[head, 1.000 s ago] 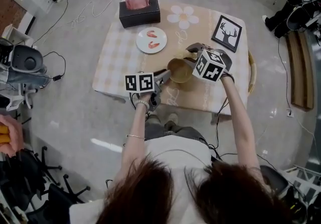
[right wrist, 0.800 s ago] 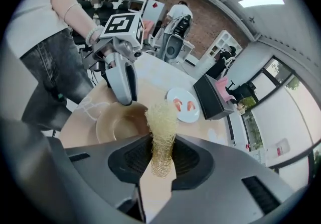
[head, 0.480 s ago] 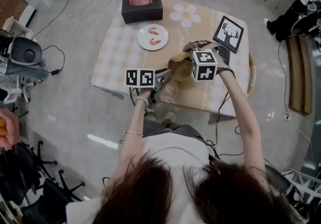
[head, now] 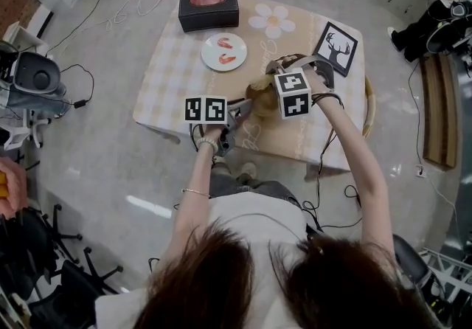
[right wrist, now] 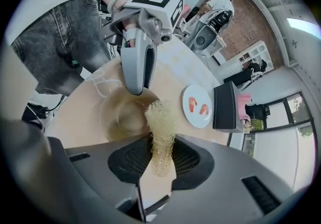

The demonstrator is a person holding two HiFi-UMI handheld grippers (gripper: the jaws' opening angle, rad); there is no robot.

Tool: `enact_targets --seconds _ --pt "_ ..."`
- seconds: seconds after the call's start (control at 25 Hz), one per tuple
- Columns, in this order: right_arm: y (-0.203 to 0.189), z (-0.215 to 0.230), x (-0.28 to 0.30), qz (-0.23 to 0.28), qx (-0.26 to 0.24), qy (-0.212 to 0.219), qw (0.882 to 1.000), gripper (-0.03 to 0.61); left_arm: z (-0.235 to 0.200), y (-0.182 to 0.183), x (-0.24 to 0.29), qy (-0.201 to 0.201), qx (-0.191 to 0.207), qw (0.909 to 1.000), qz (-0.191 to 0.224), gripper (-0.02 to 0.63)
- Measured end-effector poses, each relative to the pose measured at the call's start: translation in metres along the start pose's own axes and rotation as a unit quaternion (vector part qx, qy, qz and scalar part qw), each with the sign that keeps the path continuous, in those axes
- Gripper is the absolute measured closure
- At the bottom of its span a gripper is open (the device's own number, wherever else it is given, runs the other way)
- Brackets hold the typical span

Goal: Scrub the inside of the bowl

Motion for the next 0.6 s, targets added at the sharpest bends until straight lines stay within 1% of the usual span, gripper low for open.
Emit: enact_targets --seconds 0.28,0.6 --pt "0.007 -0.007 0.007 -0.031 -0.085 0.000 0.996 0.483 -0.002 0.000 0.001 -0.001 -0.008 1.0000 0.002 0.515" --pt "0.015 -0.012 0.011 -0.061 -0.157 -0.002 0.986 0.483 -0.002 0.000 0.001 -0.006 -0.012 0.9999 0.004 0.515"
Point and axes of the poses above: the fingertips, and each gripper's own axes: x forward along the fingers, z to its right, y out of its top, the point moved 6 cm from there along -x, backward along the fingers, and after that the axes turned 12 degrees about -y, right-handed, at the moved point
